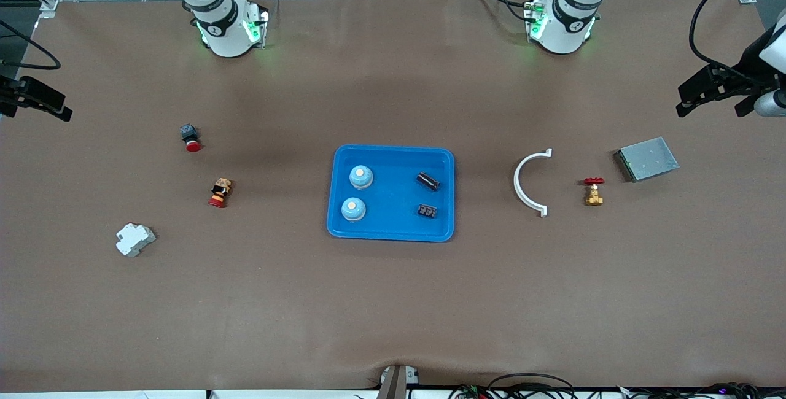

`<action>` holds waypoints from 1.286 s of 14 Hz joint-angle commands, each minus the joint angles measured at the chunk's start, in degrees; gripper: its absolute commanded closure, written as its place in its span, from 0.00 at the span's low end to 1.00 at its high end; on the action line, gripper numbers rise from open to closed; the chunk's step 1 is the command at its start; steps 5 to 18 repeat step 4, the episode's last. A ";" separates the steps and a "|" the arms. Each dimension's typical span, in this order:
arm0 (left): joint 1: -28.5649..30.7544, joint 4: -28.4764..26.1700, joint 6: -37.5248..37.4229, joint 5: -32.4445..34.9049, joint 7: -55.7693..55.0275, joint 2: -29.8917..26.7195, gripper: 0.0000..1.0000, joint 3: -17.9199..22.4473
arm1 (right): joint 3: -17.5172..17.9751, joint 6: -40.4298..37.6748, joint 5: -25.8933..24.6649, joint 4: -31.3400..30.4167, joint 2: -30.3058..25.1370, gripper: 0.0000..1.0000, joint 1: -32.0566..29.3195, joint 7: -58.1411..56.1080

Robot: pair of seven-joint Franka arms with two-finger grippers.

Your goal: Place electrolytic capacitor and blue bell in tray

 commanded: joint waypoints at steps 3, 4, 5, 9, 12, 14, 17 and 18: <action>0.15 1.00 -0.69 -0.49 -1.94 0.71 0.00 -1.58 | -0.02 -0.87 0.53 1.48 0.64 0.00 0.10 0.43; 0.32 1.00 -0.69 -0.40 -1.85 0.80 0.00 -1.58 | -0.02 -0.96 0.53 1.48 0.64 0.00 0.19 0.43; 0.32 1.00 -0.69 -0.40 -1.85 0.80 0.00 -1.58 | -0.02 -0.96 0.53 1.48 0.64 0.00 0.19 0.43; 0.32 1.00 -0.69 -0.40 -1.85 0.80 0.00 -1.58 | -0.02 -0.96 0.53 1.48 0.64 0.00 0.19 0.43; 0.32 1.00 -0.69 -0.40 -1.85 0.80 0.00 -1.58 | -0.02 -0.96 0.53 1.48 0.64 0.00 0.19 0.43; 0.32 1.00 -0.69 -0.40 -1.85 0.80 0.00 -1.58 | -0.02 -0.96 0.53 1.48 0.64 0.00 0.19 0.43; 0.32 1.00 -0.69 -0.40 -1.85 0.80 0.00 -1.58 | -0.02 -0.96 0.53 1.48 0.64 0.00 0.19 0.43; 0.32 1.00 -0.69 -0.40 -1.85 0.80 0.00 -1.58 | -0.02 -0.96 0.53 1.48 0.64 0.00 0.19 0.43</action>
